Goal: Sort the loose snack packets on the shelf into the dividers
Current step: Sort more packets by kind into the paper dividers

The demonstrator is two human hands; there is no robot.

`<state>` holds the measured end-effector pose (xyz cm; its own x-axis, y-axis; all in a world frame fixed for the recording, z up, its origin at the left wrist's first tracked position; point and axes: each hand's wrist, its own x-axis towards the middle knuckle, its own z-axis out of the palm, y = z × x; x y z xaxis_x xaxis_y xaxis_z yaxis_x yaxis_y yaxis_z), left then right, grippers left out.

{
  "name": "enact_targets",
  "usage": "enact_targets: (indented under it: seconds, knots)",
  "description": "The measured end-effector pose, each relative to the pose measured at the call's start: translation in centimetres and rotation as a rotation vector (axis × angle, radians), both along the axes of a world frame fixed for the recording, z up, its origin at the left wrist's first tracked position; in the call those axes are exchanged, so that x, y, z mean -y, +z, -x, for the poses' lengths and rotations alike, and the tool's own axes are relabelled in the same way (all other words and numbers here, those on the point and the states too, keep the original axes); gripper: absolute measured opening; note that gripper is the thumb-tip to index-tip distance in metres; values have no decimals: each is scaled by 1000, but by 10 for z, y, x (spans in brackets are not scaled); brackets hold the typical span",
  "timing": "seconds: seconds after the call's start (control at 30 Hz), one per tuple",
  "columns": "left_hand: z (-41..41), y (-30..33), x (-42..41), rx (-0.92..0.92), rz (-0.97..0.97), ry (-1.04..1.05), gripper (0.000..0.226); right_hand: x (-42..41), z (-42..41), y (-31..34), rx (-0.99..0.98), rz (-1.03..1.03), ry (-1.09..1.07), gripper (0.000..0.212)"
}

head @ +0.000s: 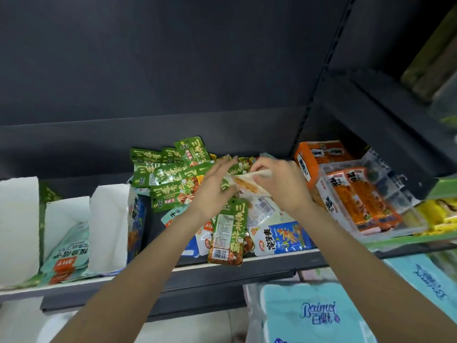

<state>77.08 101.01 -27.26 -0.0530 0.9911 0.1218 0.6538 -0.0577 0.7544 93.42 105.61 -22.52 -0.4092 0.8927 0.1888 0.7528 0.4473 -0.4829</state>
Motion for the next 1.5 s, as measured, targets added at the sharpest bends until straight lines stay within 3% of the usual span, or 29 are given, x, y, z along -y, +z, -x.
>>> enact_targets:
  seconds: [0.1,0.2,0.37,0.63,0.8,0.9,1.0,1.27,1.37,1.5]
  knots:
    - [17,26,11,6,-22,46,30,7,17,9,-380,142,76,12]
    - [45,35,30,36,-2,134,12,16,41,11,-549,258,101,23]
    - [94,40,73,125,-37,297,13,38,81,8,-707,443,103,16]
    - [186,57,150,253,-182,392,10,105,184,31,-723,478,209,18]
    - [275,64,220,200,-267,491,5,168,283,33,-680,448,257,21]
    - [330,64,259,119,-288,547,7,204,342,31,-657,377,277,11]
    - [369,63,292,70,-303,572,12,234,387,25,-575,263,289,21]
    - [411,56,334,63,-306,501,26,273,436,5,-118,-54,373,20]
    - [423,41,337,-173,-288,391,12,271,442,-4,10,91,453,23]
    - [433,25,340,-595,-124,313,22,266,443,-12,92,382,548,33]
